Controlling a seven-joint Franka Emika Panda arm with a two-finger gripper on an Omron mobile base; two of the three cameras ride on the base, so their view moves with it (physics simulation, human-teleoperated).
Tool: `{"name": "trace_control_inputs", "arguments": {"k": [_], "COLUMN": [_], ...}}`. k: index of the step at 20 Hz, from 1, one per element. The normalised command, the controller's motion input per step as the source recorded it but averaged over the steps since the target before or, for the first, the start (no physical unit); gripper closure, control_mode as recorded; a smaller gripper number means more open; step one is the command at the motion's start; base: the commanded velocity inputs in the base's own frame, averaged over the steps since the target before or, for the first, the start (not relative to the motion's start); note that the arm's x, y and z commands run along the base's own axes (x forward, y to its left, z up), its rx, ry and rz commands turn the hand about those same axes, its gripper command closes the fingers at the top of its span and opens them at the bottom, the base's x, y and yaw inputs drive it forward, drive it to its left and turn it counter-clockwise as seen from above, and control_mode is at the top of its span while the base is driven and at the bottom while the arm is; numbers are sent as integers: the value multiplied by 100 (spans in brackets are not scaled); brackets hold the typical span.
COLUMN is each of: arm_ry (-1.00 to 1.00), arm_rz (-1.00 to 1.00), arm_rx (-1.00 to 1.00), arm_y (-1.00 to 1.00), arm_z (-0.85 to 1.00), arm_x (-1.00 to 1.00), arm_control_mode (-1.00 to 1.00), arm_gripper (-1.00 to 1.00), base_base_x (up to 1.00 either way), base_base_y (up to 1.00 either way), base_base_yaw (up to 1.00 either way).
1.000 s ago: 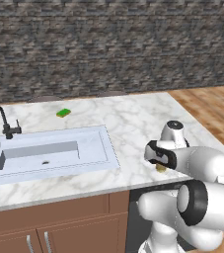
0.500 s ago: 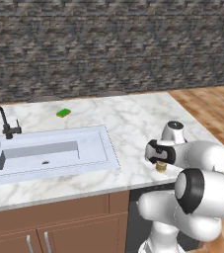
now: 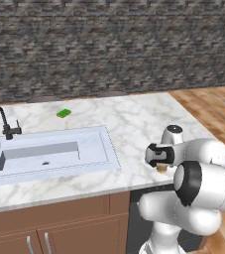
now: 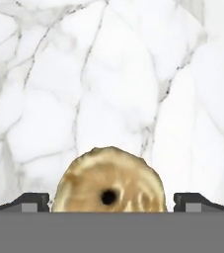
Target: Pick the candle and jar from the dining table and place them in the open cabinet. Close the cabinet after placing the objects.
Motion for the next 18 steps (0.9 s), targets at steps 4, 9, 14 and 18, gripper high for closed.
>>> {"name": "trace_control_inputs", "arguments": {"k": [4, 9, 14, 18], "arm_ry": [0, 0, 0, 0], "arm_rz": [-2, 0, 0, 0], "arm_rx": [0, 2, 1, 0], "arm_y": [0, 0, 0, 0], "arm_z": [-18, -16, -24, 0], "arm_x": [5, 6, 1, 0], "arm_control_mode": [-100, -100, -100, -100], "arm_gripper": [-100, -100, 100, 100], "base_base_x": [0, 0, 0, 0], "base_base_y": [0, 0, 0, 0], "base_base_yaw": [0, 0, 0, 0]}}
